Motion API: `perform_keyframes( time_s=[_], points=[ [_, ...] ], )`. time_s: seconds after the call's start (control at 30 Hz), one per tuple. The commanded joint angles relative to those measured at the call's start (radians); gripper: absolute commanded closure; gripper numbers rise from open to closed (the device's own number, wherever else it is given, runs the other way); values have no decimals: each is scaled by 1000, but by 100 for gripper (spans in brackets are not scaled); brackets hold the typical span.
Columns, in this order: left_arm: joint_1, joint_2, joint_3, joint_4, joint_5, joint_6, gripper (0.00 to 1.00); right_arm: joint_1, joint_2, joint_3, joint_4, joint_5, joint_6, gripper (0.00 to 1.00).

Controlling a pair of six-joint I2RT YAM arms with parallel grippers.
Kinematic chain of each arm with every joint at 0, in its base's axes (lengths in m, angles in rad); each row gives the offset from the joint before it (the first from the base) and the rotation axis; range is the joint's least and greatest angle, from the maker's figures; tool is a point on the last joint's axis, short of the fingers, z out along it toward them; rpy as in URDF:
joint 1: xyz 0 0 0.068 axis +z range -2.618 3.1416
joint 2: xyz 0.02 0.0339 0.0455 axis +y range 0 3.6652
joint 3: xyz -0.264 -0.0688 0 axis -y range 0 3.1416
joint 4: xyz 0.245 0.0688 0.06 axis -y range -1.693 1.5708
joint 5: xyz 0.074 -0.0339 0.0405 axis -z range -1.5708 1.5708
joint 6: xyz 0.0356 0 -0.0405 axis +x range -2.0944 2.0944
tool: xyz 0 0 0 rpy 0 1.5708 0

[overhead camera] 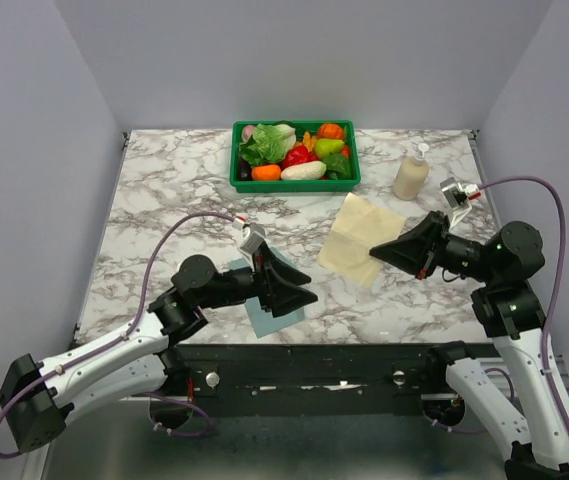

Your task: Place the letter into the envelope and seal it

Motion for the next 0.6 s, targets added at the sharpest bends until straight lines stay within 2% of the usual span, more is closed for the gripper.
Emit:
perform_keyframes(
  time_s=[0.0,0.07,0.27,0.43,0.57],
  points=[
    [14,-30,81,-25,-12,58,20,-3,31,40,-58,-169,-67,99],
    [20,-26,116,-22,20,67,15,-1,30,41,-64,-220,-78,99],
    [21,5,176,29,109,55,7,-3,33,54,-72,-293,-92,99],
    [21,61,206,7,112,68,7,-1,24,61,-72,-338,-87,99],
    [21,118,216,58,135,52,7,-1,18,58,-67,-361,-70,99]
  ],
)
